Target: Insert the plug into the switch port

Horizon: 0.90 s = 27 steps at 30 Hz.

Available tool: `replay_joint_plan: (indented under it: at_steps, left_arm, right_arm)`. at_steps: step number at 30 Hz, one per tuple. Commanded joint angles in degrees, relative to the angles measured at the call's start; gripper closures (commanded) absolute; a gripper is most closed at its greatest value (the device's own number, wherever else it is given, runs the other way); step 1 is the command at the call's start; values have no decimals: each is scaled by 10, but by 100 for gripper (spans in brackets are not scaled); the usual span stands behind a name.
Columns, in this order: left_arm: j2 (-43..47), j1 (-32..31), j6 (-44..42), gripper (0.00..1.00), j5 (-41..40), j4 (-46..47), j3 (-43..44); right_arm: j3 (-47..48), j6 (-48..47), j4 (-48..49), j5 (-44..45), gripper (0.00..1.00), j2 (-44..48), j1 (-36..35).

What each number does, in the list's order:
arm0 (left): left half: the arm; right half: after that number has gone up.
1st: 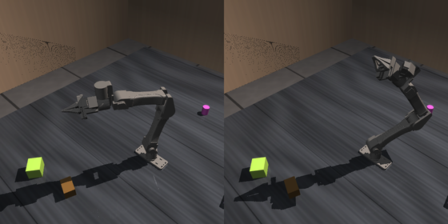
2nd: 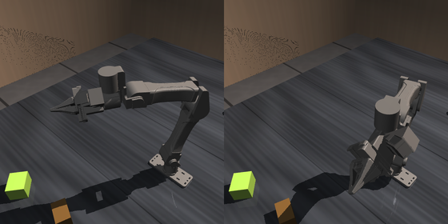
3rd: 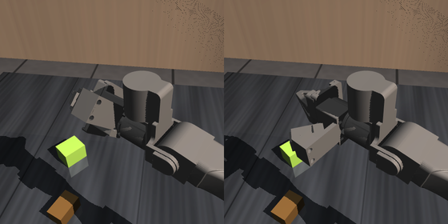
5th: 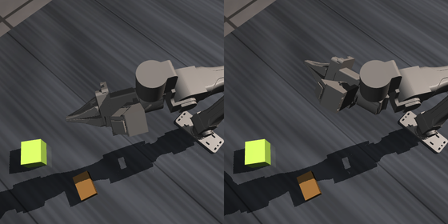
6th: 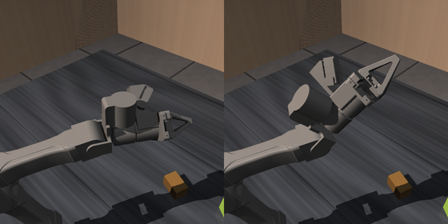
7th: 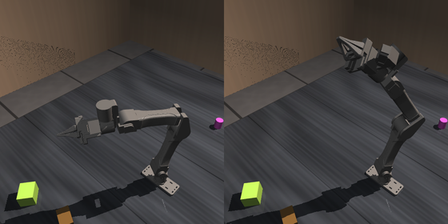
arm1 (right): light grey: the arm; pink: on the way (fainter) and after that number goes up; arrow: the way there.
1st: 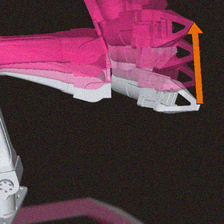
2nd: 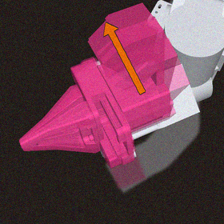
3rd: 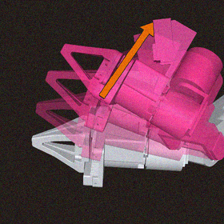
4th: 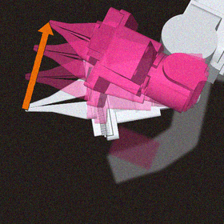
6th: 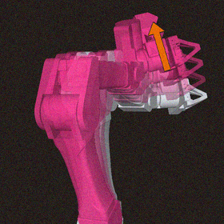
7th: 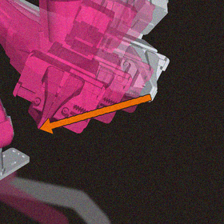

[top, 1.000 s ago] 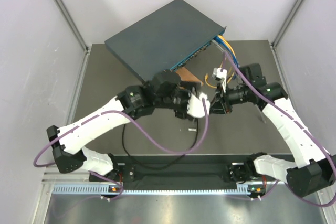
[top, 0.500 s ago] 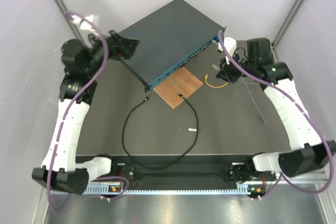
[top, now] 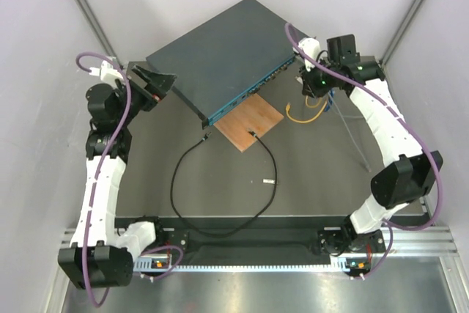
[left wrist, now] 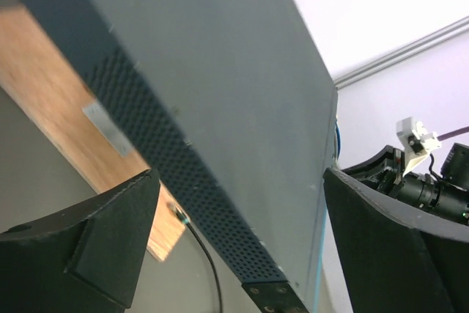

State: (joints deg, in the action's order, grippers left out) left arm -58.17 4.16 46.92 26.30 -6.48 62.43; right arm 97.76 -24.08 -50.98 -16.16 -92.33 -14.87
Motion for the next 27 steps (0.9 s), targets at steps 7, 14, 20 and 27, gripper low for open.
replay_joint_plan:
  at_steps: [7, 14, 20, 27]
  left_arm:
    - [-43, 3, 101, 1, 39, 124, -49]
    - [-67, 4, 126, 6, 55, 167, -64]
    - [-79, 2, 150, 13, 66, 200, -79]
    - [-79, 1, 160, 29, 73, 224, -93]
  right_arm:
    - [84, 25, 1, 52, 100, -34, -12]
    - [126, 33, -15, 72, 100, -73, -26]
    - [137, 49, -11, 76, 100, -81, -36]
    - [163, 69, -13, 68, 100, -97, -38]
